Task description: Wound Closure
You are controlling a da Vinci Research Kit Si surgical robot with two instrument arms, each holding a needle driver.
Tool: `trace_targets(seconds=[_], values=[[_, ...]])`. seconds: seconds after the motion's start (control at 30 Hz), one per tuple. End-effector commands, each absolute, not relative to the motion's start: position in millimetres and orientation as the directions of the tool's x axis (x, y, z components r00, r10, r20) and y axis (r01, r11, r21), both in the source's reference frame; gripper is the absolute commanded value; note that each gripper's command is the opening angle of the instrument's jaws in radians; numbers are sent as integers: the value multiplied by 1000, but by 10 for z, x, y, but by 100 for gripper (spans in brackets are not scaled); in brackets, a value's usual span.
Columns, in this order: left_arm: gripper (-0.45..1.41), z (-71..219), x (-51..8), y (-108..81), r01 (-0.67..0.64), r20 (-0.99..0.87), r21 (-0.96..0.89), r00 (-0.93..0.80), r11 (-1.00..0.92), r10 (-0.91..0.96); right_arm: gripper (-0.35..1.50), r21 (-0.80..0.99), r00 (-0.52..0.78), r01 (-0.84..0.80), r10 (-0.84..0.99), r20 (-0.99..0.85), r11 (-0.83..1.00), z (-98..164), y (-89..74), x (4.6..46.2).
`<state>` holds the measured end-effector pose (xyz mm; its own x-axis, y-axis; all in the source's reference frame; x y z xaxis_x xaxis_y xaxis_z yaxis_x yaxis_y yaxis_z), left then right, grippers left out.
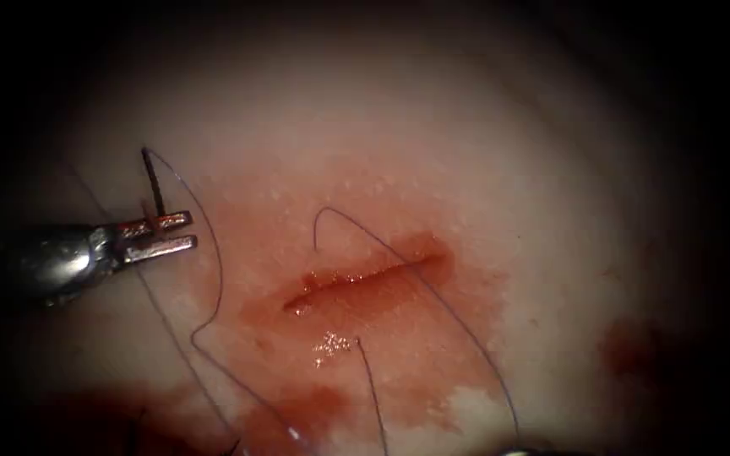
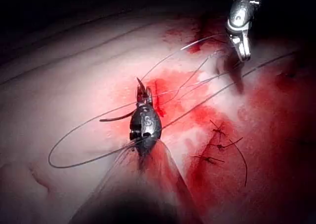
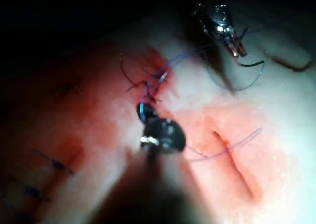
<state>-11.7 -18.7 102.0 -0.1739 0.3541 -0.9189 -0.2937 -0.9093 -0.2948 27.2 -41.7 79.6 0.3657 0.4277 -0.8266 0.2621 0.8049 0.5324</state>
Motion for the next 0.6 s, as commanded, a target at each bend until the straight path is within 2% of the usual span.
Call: trace_targets(seconds=[0.03, 0.2, 0.37, 0.47, 0.5, 0.6], values=[[-45, 1025, -121, -189, -292, -919, -296, -173, -910, 354, 121, 518, 359, 183, 434, -826, 835, 814, -402, 282], [-45, 1027, -119, -188, -289, -919, -296, -172, -910, 354, 126, 492, 361, 124, 422, -832, 862, 836, -384, 270], [-45, 1032, -119, -189, -291, -919, -298, -169, -909, 355, 131, 456, 436, 71, 384, -814, 887, 870, -370, 257], [-45, 1033, -120, -189, -290, -919, -297, -172, -910, 355, 121, 451, 442, 44, 387, -809, 891, 881, -371, 260], [-45, 1033, -120, -189, -290, -919, -297, -172, -910, 355, 109, 449, 445, 31, 390, -806, 893, 889, -371, 265], [-45, 1033, -119, -190, -290, -919, -297, -172, -910, 355, 103, 445, 447, 21, 390, -805, 895, 902, -368, 275]])
